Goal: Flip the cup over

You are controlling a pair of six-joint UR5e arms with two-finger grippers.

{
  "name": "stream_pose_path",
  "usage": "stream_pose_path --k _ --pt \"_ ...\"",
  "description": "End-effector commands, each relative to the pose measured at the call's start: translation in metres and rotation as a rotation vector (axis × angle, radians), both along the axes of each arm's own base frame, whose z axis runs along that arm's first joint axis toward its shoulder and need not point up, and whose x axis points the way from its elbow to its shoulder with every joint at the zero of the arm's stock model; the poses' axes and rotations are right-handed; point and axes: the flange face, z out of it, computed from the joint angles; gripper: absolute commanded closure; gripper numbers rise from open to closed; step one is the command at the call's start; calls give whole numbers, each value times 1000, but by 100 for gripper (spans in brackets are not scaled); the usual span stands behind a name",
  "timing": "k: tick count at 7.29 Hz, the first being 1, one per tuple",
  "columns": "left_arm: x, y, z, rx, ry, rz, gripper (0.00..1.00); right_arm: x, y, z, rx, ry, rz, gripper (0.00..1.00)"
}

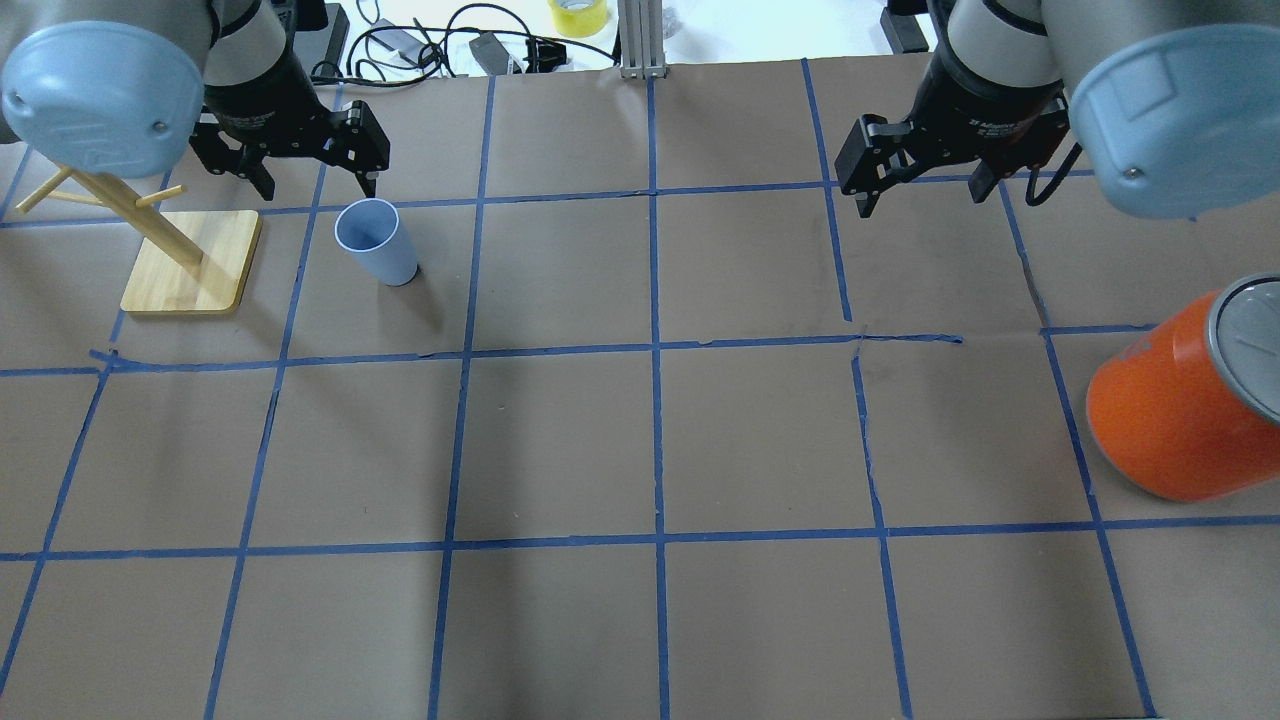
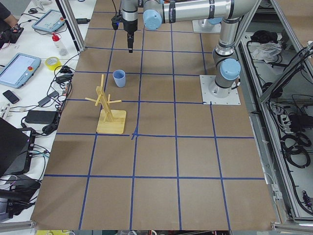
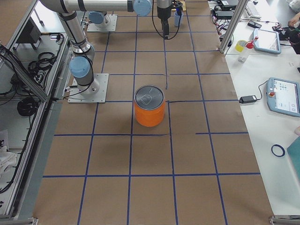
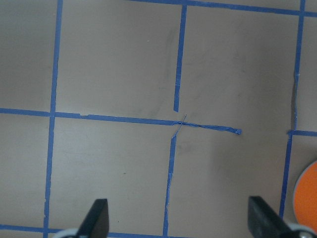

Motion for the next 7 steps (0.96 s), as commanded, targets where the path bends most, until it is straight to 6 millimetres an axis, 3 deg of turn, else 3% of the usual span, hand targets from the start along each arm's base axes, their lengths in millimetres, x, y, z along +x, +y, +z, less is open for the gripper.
stream_pose_path --k 1,4,7 --pt "-1 3 8 -15 6 -2 0 0 0 -1 1 0 0 0" --pt "-12 21 15 -9 95 -12 0 0 1 1 0 -1 0 0" --pt "-17 65 20 -11 89 -17 0 0 2 2 -2 1 -3 0"
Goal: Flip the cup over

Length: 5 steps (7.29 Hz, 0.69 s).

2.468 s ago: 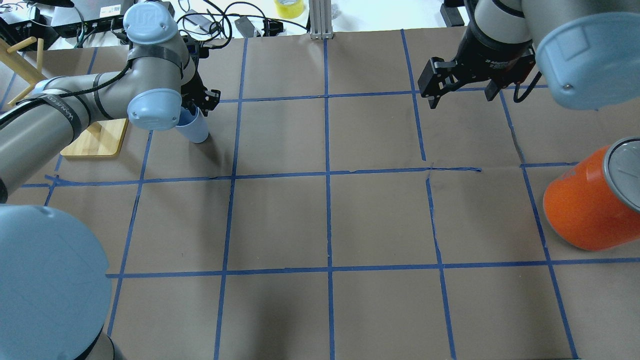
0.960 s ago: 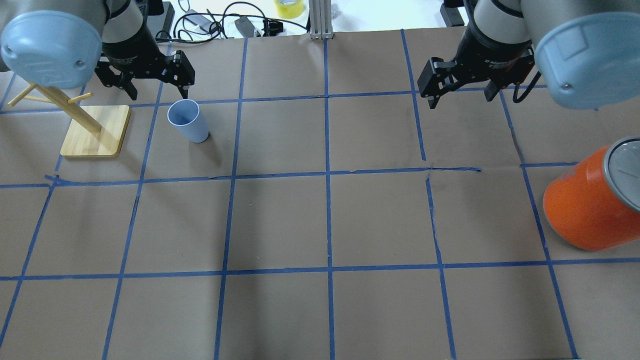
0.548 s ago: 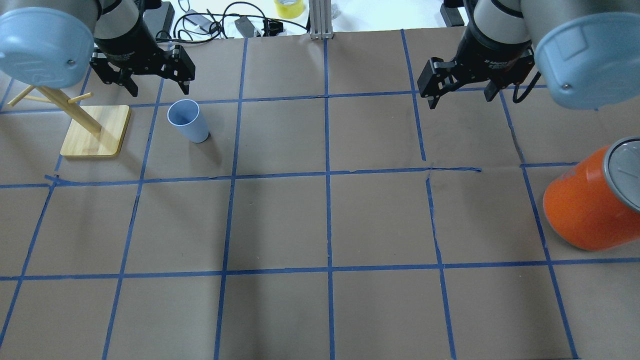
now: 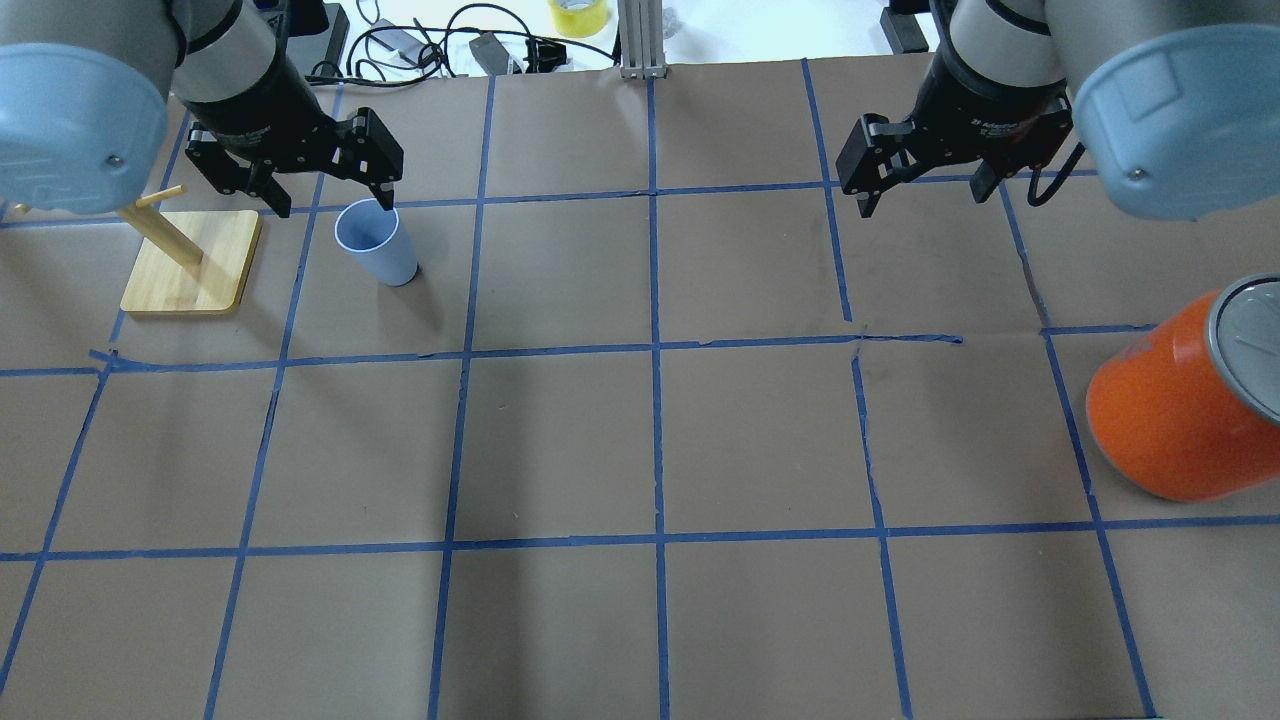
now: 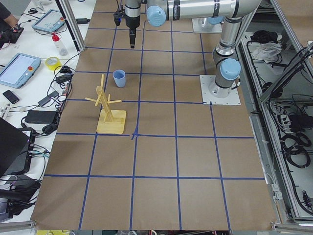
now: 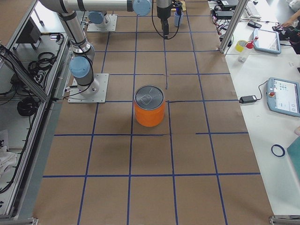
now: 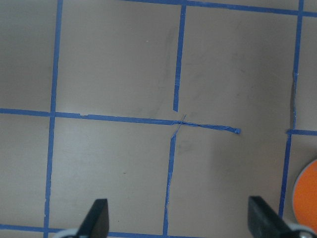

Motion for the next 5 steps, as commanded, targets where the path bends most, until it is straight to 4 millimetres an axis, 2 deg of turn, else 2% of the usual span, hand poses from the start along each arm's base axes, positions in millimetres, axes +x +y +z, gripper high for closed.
stream_pose_path --k 1,5 --pt "1 23 3 6 -5 4 0 0 0 0 0 -1 0 0" --pt "-1 42 14 41 -2 0 0 1 -1 -1 2 -2 2 0"
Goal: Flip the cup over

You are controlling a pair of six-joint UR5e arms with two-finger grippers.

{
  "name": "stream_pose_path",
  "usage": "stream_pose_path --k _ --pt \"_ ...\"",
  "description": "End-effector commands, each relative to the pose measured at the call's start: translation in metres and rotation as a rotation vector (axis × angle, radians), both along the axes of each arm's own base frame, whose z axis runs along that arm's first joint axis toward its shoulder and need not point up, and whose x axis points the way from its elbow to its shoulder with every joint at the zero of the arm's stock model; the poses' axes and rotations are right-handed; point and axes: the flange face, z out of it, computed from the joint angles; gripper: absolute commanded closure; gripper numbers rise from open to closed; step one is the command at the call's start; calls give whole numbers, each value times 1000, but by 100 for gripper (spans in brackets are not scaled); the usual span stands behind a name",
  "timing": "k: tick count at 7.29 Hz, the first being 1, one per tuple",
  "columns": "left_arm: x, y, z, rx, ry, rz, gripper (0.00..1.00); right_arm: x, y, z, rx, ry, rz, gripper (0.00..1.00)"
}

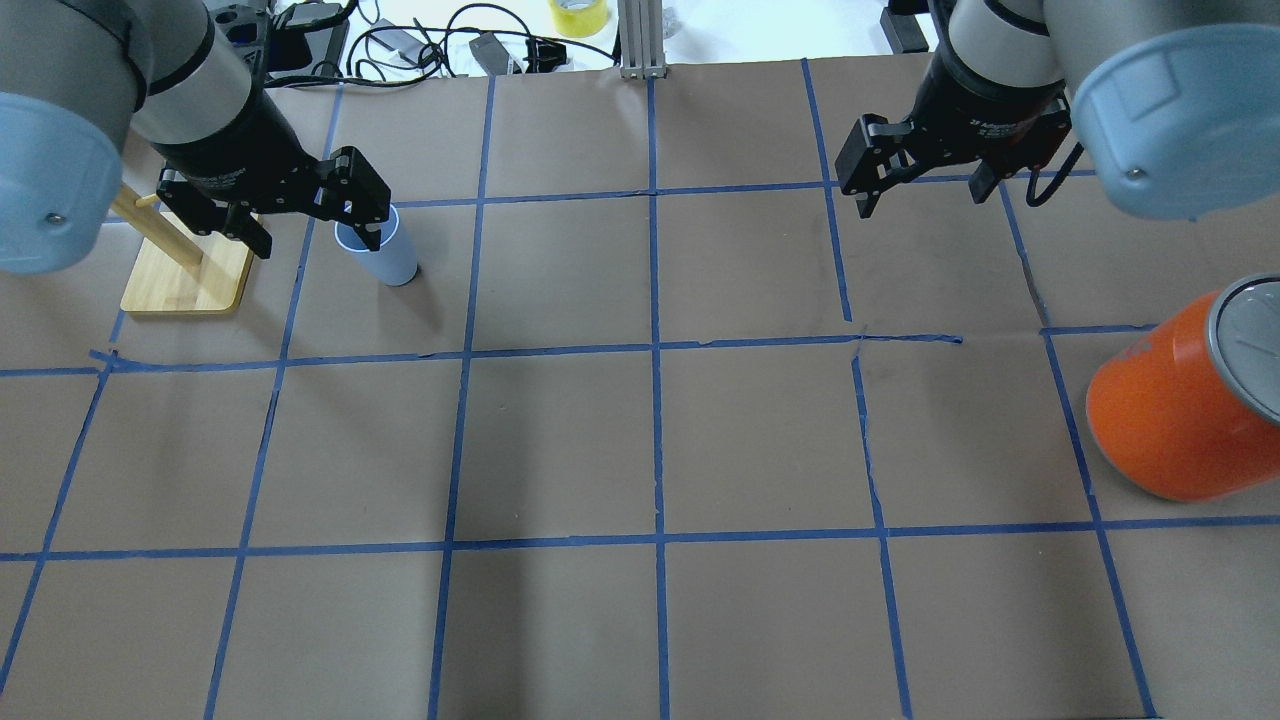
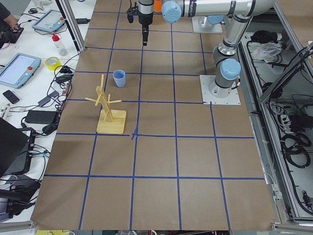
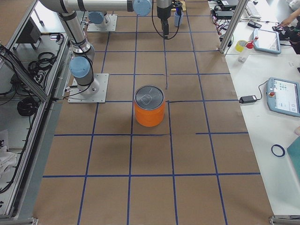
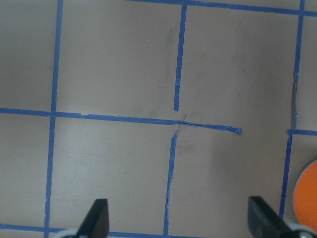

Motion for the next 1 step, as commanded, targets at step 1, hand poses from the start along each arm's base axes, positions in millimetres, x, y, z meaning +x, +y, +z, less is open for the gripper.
stream_pose_path --k 1 --pt "0 4 1 11 2 1 0 0 0 0 0 0 1 0"
